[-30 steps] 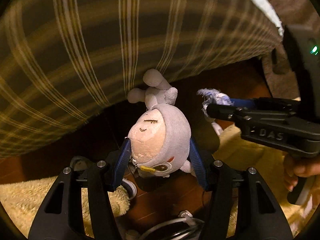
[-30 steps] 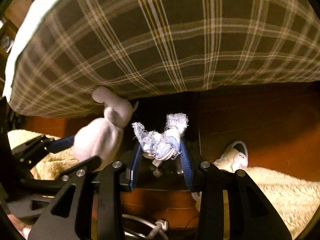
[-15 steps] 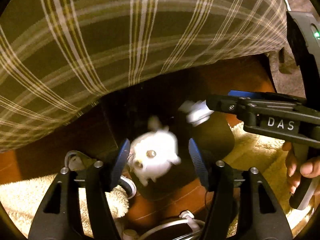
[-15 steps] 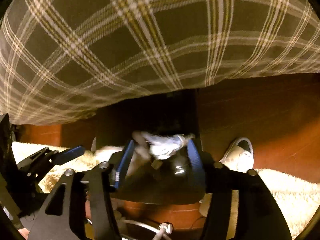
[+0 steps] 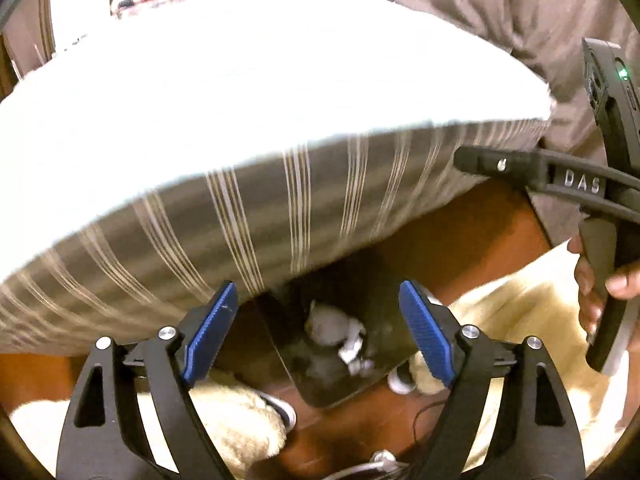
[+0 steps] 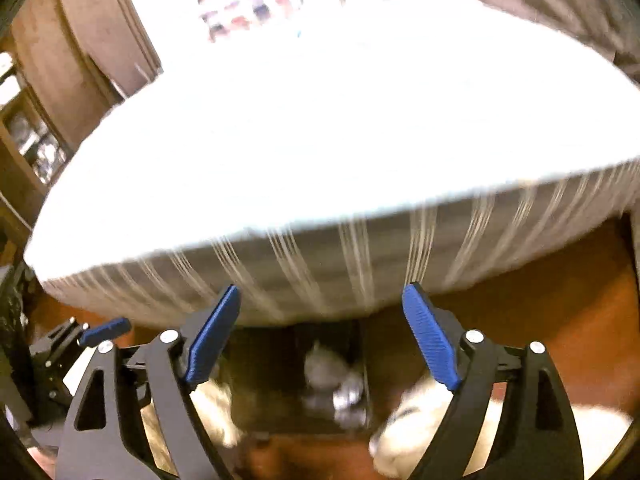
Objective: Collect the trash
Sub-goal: 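Move both tools back over the bed sheet, then grasp the pink box with the left tool while the right tool grasps the yellow bottle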
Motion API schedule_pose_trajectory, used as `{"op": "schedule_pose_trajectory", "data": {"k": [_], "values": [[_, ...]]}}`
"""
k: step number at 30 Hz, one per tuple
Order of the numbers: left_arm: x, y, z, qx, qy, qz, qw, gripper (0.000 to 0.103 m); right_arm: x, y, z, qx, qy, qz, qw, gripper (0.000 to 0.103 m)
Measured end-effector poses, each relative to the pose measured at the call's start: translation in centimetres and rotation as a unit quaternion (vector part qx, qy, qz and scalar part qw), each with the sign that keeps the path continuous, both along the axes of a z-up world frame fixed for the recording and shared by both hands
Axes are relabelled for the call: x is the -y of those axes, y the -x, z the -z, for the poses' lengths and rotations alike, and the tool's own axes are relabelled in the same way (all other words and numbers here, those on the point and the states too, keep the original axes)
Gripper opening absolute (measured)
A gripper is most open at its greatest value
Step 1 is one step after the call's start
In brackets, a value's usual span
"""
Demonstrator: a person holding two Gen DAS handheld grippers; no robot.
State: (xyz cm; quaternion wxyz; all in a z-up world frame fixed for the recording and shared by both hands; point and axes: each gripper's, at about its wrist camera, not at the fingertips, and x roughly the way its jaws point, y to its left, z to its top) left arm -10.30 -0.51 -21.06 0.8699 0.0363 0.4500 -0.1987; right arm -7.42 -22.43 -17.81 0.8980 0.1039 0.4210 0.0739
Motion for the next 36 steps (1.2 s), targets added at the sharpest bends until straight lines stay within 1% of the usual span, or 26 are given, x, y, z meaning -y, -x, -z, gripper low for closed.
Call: {"op": "schedule_pose_trajectory", "data": {"k": [1,2,4,6,8,10,13,14,15,16,17,18,21,23,25,26,27,29,33,36], "values": [[-0.4,-0.1,-1.8,0.019,0.004,-0.004,0.9998,0.080,0.1,-0.1,-1.7,0.024,0.003,0.002,1.000,0.087],[-0.7,-0.2,-2.8,0.030,0.006,-0.007,0.9995,0.080,0.2,-0.3,-3.2,0.044,0.005,0.001,0.999,0.088],[-1.4,-1.2,-5.0,0.052,0.011,-0.017,0.9984,0.081,0.3,-1.3,-5.3,0.069,0.008,0.000,0.998,0.088],[-2.0,-2.2,-6.3,0.067,0.016,-0.026,0.9973,0.085,0.3,-2.7,-6.7,0.081,0.010,0.001,0.997,0.088],[-2.7,-3.9,-7.7,0.084,0.011,-0.043,0.9955,0.085,0.3,-4.6,-8.1,0.086,0.000,-0.001,0.996,0.088],[-3.1,-5.5,-8.8,0.096,0.015,-0.052,0.9939,0.086,-0.4,-6.1,-8.4,0.089,0.000,-0.006,0.996,0.088],[-3.0,-8.8,-9.6,0.107,0.009,-0.072,0.9916,0.088,-1.3,-8.9,-7.8,0.082,-0.010,-0.011,0.996,0.088],[-3.1,-10.0,-9.8,0.108,0.006,-0.080,0.9910,0.088,-1.6,-9.9,-7.5,0.077,-0.018,-0.013,0.997,0.088],[-3.4,-10.4,-9.9,0.108,0.004,-0.084,0.9906,0.088,-2.0,-11.0,-7.5,0.072,-0.021,-0.012,0.997,0.088],[-3.5,-11.8,-10.1,0.108,0.002,-0.090,0.9901,0.088,-2.4,-11.7,-7.1,0.068,-0.022,-0.010,0.997,0.088],[-2.9,-13.0,-10.0,0.107,-0.001,-0.093,0.9898,0.088,-2.5,-12.9,-6.9,0.063,-0.022,-0.009,0.998,0.086],[-3.1,-13.6,-10.1,0.108,-0.004,-0.096,0.9895,0.088,-2.8,-14.1,-6.5,0.058,-0.020,-0.007,0.998,0.080],[-3.0,-16.4,-10.3,0.110,-0.010,-0.102,0.9886,0.088,-3.4,-16.9,-5.6,0.037,-0.035,-0.002,0.999,0.068],[-3.1,-17.5,-10.1,0.109,-0.011,-0.104,0.9885,0.088,-3.9,-18.6,-5.0,0.027,-0.030,0.006,0.999,0.064],[-3.1,-19.0,-9.8,0.103,-0.012,-0.110,0.9885,0.088,-4.3,-19.8,-4.6,0.016,-0.026,0.008,1.000,0.059],[-3.0,-19.6,-9.7,0.100,-0.012,-0.113,0.9885,0.088,-4.5,-20.4,-4.4,0.010,-0.022,0.009,1.000,0.054],[-2.9,-20.3,-9.5,0.098,-0.012,-0.116,0.9884,0.088,-4.7,-20.8,-4.3,0.009,-0.015,0.009,1.000,0.049],[-2.6,-21.6,-9.3,0.092,-0.011,-0.117,0.9887,0.088,-5.1,-21.4,-4.2,0.007,0.005,0.010,1.000,0.043],[-1.5,-23.8,-8.9,0.085,-0.012,-0.113,0.9898,0.088,-5.2,-21.8,-4.1,0.010,0.014,0.002,1.000,0.042],[-0.6,-25.2,-8.4,0.077,-0.012,-0.110,0.9909,0.088,-4.8,-21.8,-4.0,0.011,0.004,-0.005,1.000,0.042]]}}
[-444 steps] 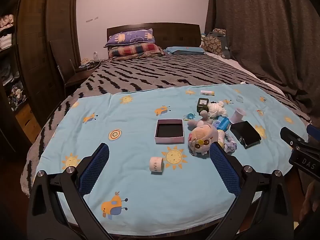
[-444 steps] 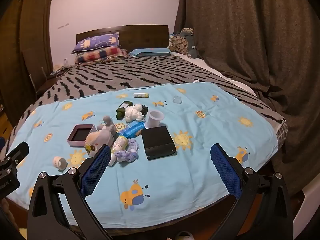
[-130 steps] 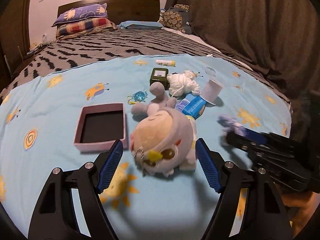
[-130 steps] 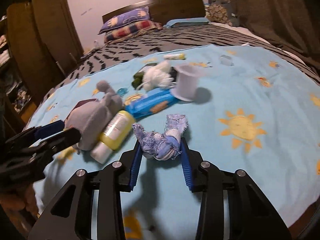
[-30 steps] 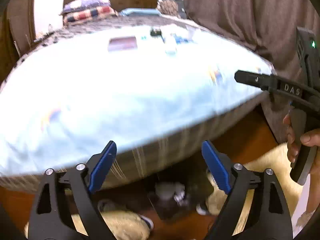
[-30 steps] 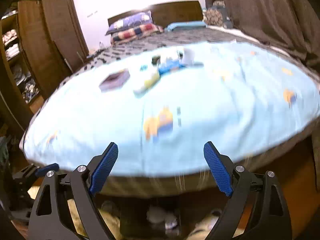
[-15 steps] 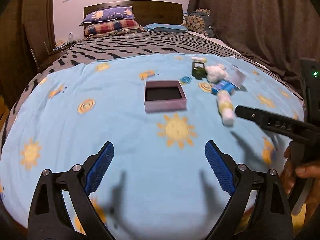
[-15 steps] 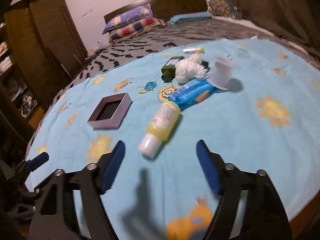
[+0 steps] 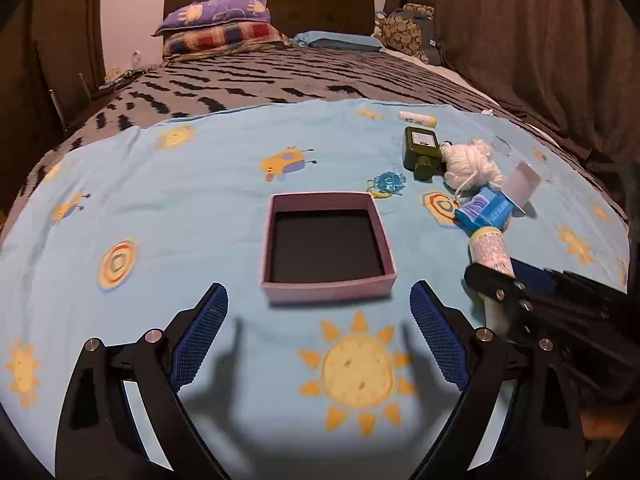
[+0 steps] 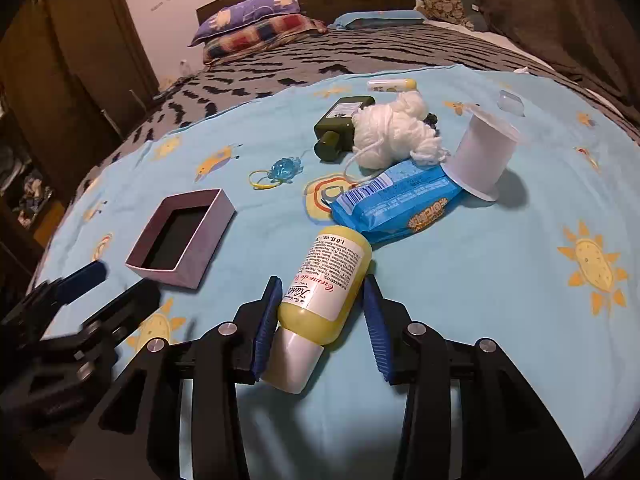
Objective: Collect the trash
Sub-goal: 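Grasp the pink box with the left tool while the right tool grasps the yellow bottle, then carry the pink box and yellow bottle to the bin and release them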
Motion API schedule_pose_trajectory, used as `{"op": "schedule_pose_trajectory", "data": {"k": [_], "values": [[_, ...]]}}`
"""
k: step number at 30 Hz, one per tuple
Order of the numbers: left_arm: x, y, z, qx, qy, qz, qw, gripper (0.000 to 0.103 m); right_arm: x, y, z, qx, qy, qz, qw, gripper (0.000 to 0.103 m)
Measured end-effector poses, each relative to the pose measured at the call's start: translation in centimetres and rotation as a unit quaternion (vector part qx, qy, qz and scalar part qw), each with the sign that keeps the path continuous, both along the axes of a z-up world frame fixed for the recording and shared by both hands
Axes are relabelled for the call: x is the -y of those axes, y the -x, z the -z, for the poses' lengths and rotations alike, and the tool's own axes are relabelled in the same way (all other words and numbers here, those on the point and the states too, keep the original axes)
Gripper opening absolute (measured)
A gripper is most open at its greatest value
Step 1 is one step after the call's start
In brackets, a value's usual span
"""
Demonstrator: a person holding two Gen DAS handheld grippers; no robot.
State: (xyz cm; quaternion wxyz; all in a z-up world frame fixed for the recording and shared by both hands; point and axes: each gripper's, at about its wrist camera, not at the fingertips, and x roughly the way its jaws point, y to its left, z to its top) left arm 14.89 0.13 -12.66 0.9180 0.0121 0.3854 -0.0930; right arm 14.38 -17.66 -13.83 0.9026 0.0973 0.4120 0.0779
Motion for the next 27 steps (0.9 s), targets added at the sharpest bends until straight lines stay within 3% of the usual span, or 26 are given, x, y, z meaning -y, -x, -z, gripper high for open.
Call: {"op": "schedule_pose_trajectory", "data": {"k": [5,7,8,13,18,27], "values": [[0.7,-2.6,1.1,-0.024,-0.004,-0.002,0.9997,0.088,0.7,0.1,-0.1,-0.001,-0.008,-0.010,1.000,0.039],[0.7,-3.2,1.2,-0.031,-0.001,-0.002,0.9995,0.084,0.9,0.4,-0.3,0.001,-0.007,-0.011,1.000,0.038],[0.7,-3.5,1.3,-0.035,0.003,0.000,0.9994,0.075,0.9,0.6,-0.4,0.003,-0.006,-0.013,1.000,0.038],[0.7,-3.0,1.0,-0.040,0.008,0.006,0.9991,0.073,1.1,1.8,-0.7,0.007,-0.009,-0.018,1.000,0.038],[0.9,0.8,-0.5,-0.017,0.003,0.025,0.9995,0.072,1.8,4.6,-1.7,0.019,-0.007,-0.017,1.000,0.037],[0.9,12.2,-4.0,0.038,0.006,0.071,0.9967,0.072,3.3,12.6,-3.1,0.039,0.004,-0.029,0.999,0.037]]}}
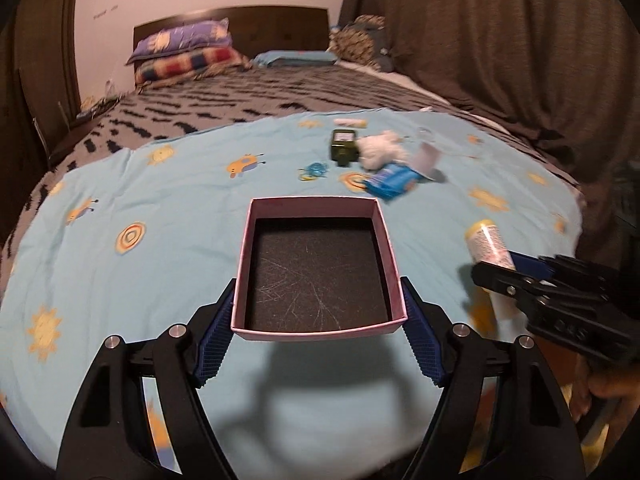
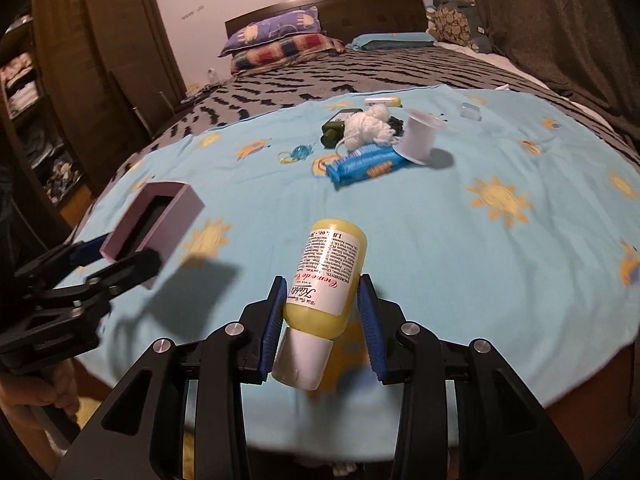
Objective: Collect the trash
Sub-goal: 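Carry the pink box and yellow bottle to the bin and release them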
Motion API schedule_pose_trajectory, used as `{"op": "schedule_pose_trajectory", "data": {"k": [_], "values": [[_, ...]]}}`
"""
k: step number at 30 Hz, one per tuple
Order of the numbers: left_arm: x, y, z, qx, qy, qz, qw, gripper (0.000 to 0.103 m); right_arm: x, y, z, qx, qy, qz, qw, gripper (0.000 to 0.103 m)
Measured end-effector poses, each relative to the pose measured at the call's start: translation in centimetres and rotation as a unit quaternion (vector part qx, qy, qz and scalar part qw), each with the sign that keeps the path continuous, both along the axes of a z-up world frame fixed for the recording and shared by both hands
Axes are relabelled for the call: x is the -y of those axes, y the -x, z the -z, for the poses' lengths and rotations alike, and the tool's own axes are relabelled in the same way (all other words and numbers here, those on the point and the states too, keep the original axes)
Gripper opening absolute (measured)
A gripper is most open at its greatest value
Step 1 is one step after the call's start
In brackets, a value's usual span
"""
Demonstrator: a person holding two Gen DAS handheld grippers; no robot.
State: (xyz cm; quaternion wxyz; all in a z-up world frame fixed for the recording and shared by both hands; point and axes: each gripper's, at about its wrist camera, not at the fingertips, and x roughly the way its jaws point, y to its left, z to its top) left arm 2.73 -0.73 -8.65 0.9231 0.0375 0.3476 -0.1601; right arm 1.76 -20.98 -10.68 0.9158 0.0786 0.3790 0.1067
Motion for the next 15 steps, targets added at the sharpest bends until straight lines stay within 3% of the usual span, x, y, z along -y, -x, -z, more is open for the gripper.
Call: {"op": "schedule_pose_trajectory", "data": {"k": [6,11,15], "values": [[-0.4,7.0,0.5,0.009,0.004,0.015,0.9998,0.072,0.8,5.6,0.9,0.002,-0.010,-0.010,1.000,0.037],[-0.2,11.9,3.3,-0.006,-0.001,0.035,0.9994,0.072,1.0,9.7,3.4,-0.022,-0.033,-0.023,0.999,0.037],[0.0,14.7,6.6,-0.044,-0.005,0.053,0.9976,0.072,1.0,11.4,5.9,-0.052,-0.032,-0.025,0.998,0.037]]}}
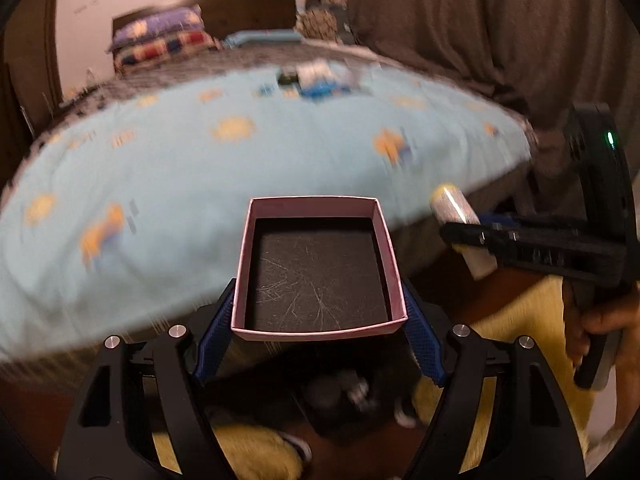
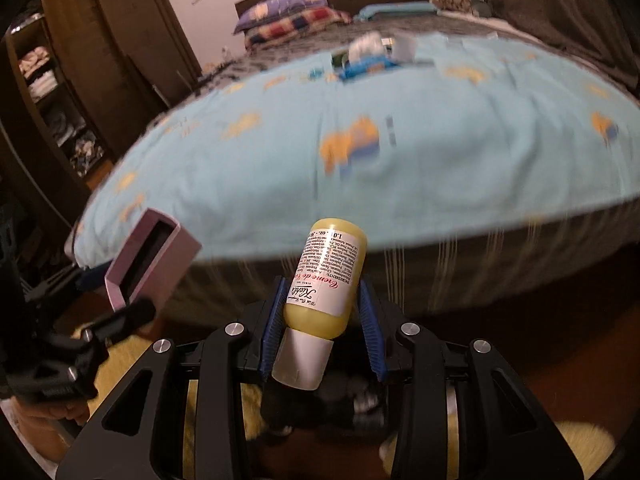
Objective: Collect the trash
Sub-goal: 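Carry the pink box and yellow bottle to the bin and release them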
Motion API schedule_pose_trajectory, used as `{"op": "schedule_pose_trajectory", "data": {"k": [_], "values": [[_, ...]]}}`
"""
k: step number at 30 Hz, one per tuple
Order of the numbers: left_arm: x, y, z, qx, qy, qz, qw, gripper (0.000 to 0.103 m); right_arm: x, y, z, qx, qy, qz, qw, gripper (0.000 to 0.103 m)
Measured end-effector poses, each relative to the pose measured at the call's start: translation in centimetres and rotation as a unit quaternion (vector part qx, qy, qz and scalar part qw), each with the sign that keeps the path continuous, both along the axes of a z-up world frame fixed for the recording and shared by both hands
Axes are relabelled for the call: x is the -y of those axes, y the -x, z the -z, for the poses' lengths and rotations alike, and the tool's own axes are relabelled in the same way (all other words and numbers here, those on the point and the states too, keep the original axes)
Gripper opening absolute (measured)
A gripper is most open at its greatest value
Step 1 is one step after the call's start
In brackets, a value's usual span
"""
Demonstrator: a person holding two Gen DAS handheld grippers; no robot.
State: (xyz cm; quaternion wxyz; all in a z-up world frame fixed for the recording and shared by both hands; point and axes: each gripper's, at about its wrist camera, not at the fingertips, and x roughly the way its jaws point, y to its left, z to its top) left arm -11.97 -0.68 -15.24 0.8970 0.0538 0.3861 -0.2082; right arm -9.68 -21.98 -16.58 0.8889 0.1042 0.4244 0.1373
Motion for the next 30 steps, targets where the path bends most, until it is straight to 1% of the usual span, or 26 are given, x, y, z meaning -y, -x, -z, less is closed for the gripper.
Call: {"op": "schedule_pose_trajectory", "data": {"k": [1,3,5,8,10,15,18,20,23,26,30], "values": [[0.1,0.5,1.4,-0.017,-0.007,0.003,0.9998,0.072,0.1,0.2,0.6,-0.007,0.002,0.000,1.000,0.037],[0.3,0.7,3.2,-0.042,-0.012,0.006,0.9990,0.072,0.1,0.5,2.2,-0.027,0.005,0.001,1.000,0.037],[0.5,0.8,5.7,-0.071,-0.015,0.009,0.9973,0.072,0.0,0.6,3.7,-0.043,0.011,-0.001,0.999,0.037],[0.9,0.4,8.7,-0.104,-0.018,0.004,0.9944,0.072,-0.5,0.7,5.8,-0.063,0.024,-0.005,0.998,0.037],[1.2,0.0,10.5,-0.122,-0.017,0.002,0.9923,0.072,-0.9,0.5,7.7,-0.085,0.020,-0.011,0.996,0.037],[2.1,-1.1,14.4,-0.150,-0.026,-0.001,0.9883,0.072,-1.5,-0.4,12.0,-0.133,0.011,-0.011,0.991,0.037],[2.7,-1.9,16.9,-0.179,-0.031,0.001,0.9834,0.072,-1.6,-1.3,14.3,-0.160,0.006,-0.007,0.987,0.037],[3.1,-2.2,18.2,-0.190,-0.039,0.007,0.9811,0.072,-1.7,-2.0,15.5,-0.174,0.009,-0.005,0.985,0.037],[3.9,-2.6,20.1,-0.200,-0.056,0.013,0.9781,0.072,-1.8,-2.8,17.0,-0.191,0.014,-0.001,0.981,0.037],[4.0,-2.9,21.5,-0.211,-0.060,0.016,0.9754,0.073,-1.9,-3.3,18.1,-0.204,0.019,0.001,0.979,0.037],[3.8,-3.3,22.6,-0.226,-0.058,0.019,0.9723,0.073,-2.5,-4.3,19.0,-0.212,0.024,0.001,0.977,0.037]]}}
